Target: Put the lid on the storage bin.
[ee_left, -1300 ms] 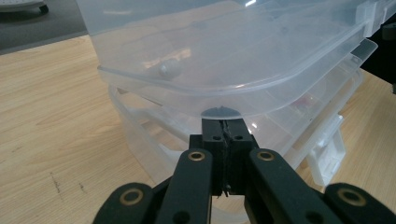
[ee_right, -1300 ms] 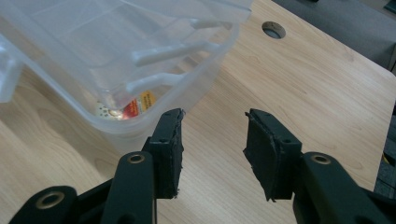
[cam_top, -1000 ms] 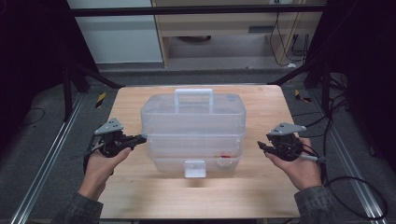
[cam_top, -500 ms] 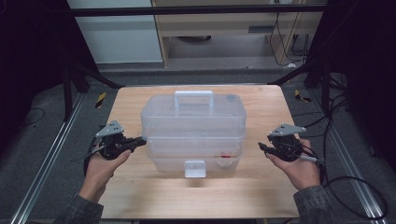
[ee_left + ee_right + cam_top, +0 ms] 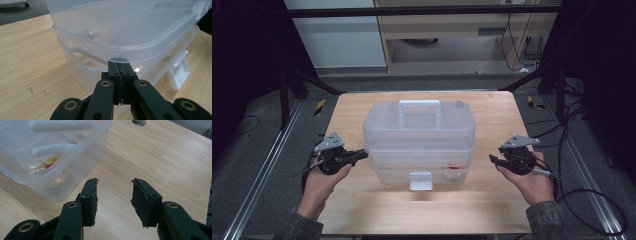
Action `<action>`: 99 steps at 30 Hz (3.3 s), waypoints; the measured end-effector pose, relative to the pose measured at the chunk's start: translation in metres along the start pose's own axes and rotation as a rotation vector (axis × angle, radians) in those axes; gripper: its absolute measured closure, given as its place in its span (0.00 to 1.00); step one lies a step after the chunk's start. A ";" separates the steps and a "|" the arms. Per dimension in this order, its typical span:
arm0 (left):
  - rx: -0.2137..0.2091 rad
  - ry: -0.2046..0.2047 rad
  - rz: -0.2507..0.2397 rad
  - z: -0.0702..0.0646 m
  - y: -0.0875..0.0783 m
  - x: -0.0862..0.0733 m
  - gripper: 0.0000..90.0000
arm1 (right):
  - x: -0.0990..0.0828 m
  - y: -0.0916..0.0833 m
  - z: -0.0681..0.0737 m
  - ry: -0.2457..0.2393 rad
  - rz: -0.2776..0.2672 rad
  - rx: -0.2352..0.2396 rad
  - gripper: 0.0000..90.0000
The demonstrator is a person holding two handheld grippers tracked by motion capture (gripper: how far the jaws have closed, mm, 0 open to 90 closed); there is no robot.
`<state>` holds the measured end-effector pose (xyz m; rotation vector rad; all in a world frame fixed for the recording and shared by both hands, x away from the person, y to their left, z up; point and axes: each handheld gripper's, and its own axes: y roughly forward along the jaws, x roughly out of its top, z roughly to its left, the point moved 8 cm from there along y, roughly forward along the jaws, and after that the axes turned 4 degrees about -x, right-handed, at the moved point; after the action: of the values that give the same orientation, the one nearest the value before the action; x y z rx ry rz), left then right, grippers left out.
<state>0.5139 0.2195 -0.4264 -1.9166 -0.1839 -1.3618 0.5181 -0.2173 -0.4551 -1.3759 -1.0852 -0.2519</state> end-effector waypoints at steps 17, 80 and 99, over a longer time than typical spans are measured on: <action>0.003 0.001 0.011 -0.003 0.001 -0.013 0.99 | -0.006 0.002 0.000 0.013 0.007 0.001 0.61; 0.297 0.037 0.252 0.085 0.029 -0.075 0.06 | -0.027 0.074 -0.037 0.214 0.133 -0.042 0.10; 0.311 0.020 0.278 0.114 0.055 -0.074 0.06 | -0.024 0.112 -0.053 0.204 0.133 -0.073 0.12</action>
<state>0.5964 0.2768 -0.5326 -1.6015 -0.1076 -1.0962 0.6094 -0.2450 -0.5367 -1.4470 -0.8194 -0.3289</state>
